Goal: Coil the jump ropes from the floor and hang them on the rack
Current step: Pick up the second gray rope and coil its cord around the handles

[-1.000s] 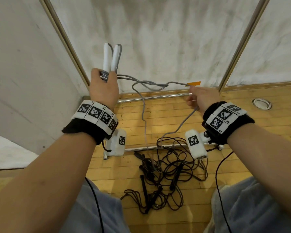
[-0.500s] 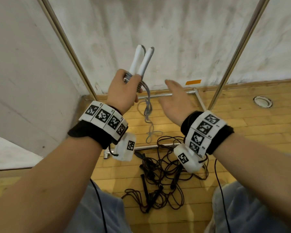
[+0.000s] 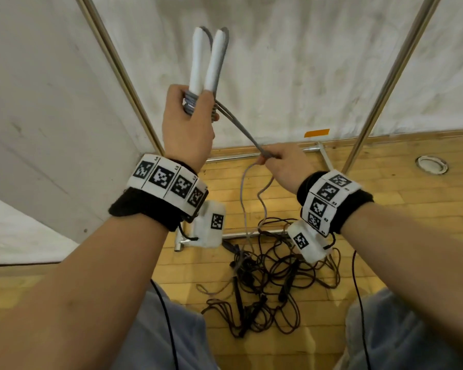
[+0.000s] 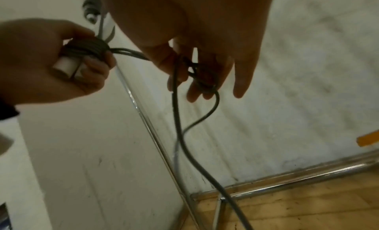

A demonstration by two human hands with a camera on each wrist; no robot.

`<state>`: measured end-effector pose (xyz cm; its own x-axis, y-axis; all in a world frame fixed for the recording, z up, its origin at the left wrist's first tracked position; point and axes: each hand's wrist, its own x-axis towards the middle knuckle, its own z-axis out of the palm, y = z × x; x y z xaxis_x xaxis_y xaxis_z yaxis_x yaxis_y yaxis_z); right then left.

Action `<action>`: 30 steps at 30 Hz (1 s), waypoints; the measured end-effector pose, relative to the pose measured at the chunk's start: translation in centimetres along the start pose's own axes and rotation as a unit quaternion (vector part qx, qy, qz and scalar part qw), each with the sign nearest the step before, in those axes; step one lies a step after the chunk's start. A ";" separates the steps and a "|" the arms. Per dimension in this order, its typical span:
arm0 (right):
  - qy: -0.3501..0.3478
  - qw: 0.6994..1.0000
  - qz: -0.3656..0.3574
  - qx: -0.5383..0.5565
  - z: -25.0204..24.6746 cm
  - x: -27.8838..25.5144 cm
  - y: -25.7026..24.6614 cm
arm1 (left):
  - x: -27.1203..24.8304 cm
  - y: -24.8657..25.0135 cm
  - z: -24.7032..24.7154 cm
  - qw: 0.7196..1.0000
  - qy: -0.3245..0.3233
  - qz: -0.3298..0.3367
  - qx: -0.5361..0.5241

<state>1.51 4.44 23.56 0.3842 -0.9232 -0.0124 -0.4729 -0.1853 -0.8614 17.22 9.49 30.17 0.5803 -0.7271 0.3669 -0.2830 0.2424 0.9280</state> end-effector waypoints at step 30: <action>0.095 0.971 -0.024 0.218 1.7 -1.1 -2.6 | -0.4 1.5 -1.3 0.975 -0.207 -0.075 0.036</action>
<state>3.63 6.50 24.93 0.2239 -0.9703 0.0912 -0.0616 -0.1074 -0.9923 17.57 11.03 31.52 0.2648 -0.9517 0.1553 -0.2807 0.0780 0.9566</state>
